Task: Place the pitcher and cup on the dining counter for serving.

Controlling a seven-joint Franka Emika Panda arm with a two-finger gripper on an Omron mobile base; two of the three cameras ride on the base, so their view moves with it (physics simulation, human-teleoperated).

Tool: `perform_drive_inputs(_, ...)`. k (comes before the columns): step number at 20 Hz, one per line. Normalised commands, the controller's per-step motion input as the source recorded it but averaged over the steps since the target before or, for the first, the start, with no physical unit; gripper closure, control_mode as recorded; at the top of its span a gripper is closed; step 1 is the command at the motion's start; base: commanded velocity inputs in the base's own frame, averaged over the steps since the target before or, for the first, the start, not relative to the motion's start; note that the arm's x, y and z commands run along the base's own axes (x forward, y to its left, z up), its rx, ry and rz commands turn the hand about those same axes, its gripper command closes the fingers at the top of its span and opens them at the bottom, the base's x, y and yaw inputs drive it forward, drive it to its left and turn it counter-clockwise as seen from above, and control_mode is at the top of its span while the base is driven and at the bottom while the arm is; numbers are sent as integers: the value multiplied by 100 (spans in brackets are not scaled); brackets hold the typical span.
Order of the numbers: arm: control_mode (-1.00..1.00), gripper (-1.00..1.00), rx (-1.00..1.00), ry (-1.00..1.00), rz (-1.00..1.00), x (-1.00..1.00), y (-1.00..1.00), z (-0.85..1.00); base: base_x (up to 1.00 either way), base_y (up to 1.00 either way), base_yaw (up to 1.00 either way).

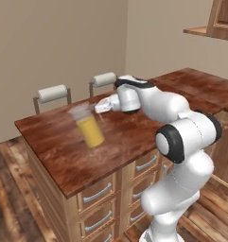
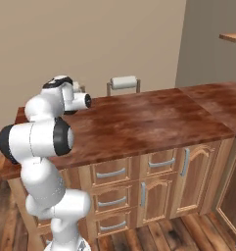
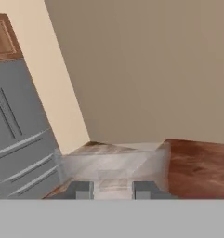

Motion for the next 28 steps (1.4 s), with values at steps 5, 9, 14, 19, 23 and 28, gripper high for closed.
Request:
perform_drive_inputs(5, -100, 100, 5, -7, 0, 62, 22, -22, 0, 0, 0)
perform_drive_inputs(9, -100, 100, 5, -4, 1, 22, -4, -22, 0, 0, 0)
perform_drive_inputs(14, -100, 100, 2, -3, 8, 1, -28, -26, 0, 0, 0)
perform_drive_inputs(19, -100, 100, -1, 0, 11, 0, -31, -16, 0, 0, 0)
perform_drive_inputs(23, -100, 100, -3, 0, 12, -1, -26, -16, 0, 0, 0)
perform_drive_inputs(28, -100, -100, 0, 0, 6, -1, -11, -4, 0, 0, 0)
